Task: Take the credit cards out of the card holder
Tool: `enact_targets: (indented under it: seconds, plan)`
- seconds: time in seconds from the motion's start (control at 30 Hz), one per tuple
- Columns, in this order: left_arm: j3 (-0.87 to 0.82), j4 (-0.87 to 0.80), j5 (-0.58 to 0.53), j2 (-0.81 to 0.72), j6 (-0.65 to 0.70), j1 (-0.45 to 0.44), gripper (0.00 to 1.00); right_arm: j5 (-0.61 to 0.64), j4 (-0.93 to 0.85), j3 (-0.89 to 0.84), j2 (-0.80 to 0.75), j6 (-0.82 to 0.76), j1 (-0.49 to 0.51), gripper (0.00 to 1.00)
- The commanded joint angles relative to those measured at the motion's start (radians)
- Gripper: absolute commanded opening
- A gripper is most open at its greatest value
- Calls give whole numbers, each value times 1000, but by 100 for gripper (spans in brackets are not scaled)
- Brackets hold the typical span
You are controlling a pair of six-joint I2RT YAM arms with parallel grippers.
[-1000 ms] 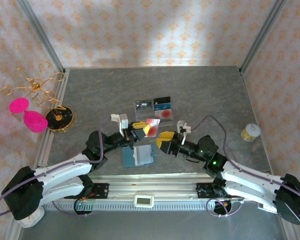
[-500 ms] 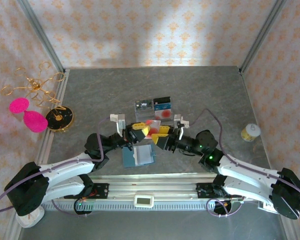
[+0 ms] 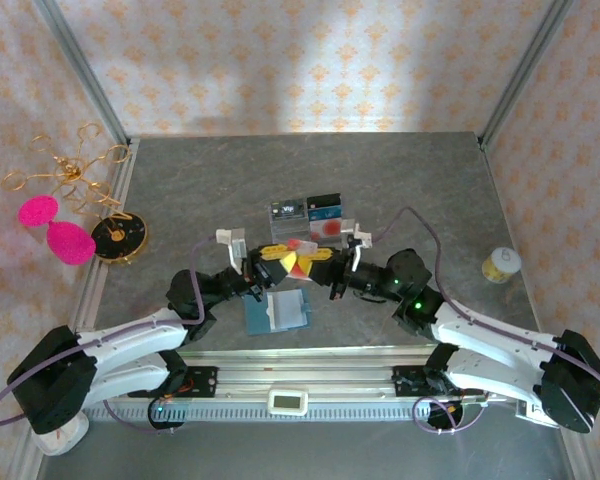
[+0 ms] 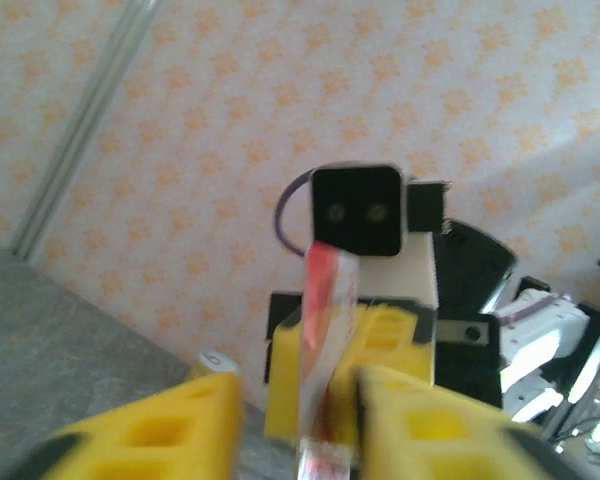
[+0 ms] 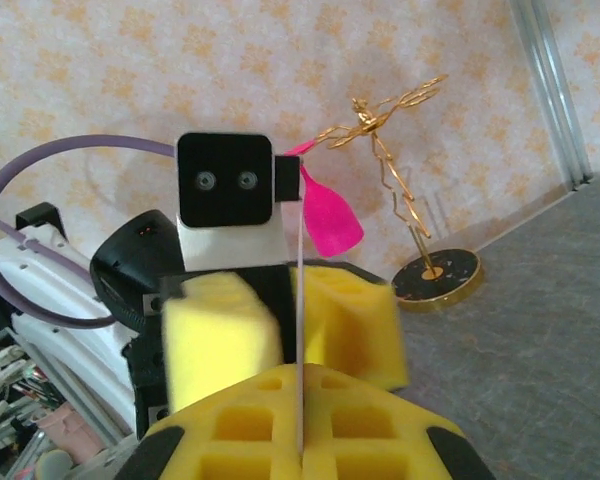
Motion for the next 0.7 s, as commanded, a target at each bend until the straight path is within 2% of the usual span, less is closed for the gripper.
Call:
enact_targets:
  seconds: [0.0,0.07,0.1,0.2,0.23,0.4,0.5,0.67]
  plan:
    - [-37,-103,-104,-100,-10,7,59,-9,-164,113,18,-111,-93,0]
    - [-65,-159,-158,-186,-17,7,67,-30,-274,174,56,-185,-150,0]
    - [-73,-205,-182,-227,-16,7,74,-31,-355,223,81,-254,-167,0]
    - [-67,-346,-222,-310,-22,7,96,-28,-598,373,176,-475,-189,0]
    - [-66,-376,-227,-330,-30,7,99,-8,-673,424,207,-545,-190,0]
    - [-49,-537,-242,-439,-18,7,99,-13,-996,680,387,-807,-204,0]
    - [-62,-572,-266,-493,-19,7,99,-34,-1167,813,481,-961,-207,0]
    - [-59,-631,-298,-510,-6,7,99,-12,-1318,976,619,-1135,-209,0]
